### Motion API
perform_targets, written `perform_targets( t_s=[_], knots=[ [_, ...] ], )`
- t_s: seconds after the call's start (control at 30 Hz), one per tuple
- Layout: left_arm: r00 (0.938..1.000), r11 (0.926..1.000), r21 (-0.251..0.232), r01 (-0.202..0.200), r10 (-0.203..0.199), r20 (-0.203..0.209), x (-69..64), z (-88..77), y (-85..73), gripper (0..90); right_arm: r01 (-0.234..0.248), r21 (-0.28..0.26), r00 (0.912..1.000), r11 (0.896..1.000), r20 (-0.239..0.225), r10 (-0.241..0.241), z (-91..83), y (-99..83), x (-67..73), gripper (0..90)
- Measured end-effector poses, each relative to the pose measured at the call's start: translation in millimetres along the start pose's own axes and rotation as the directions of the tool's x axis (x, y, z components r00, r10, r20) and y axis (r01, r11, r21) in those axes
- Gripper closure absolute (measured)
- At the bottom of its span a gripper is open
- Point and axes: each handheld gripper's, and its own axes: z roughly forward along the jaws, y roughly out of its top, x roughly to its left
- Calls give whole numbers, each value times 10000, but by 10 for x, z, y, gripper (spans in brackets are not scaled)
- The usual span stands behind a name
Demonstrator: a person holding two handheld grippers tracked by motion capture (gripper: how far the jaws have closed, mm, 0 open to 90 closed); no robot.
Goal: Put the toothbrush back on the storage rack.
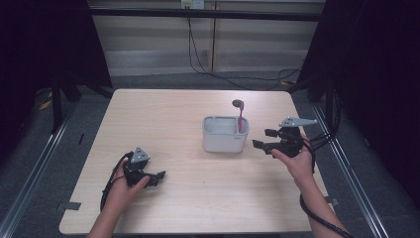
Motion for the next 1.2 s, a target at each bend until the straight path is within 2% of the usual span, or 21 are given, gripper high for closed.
perform_targets(
  t_s=[0.33, 1.2],
  knots=[
    [10000, 10000, -1, 0, 0, -3, 0, 0, 0, 145, -37, 272, 10000, 9996, -70, 39, -21, -144, -25, 243],
    [10000, 10000, -16, -19, 19, -31, 0, 1, 0, 146, 172, 1151, 9997, 9932, 125, -187, -49, -436, -114, 219]
  ],
)
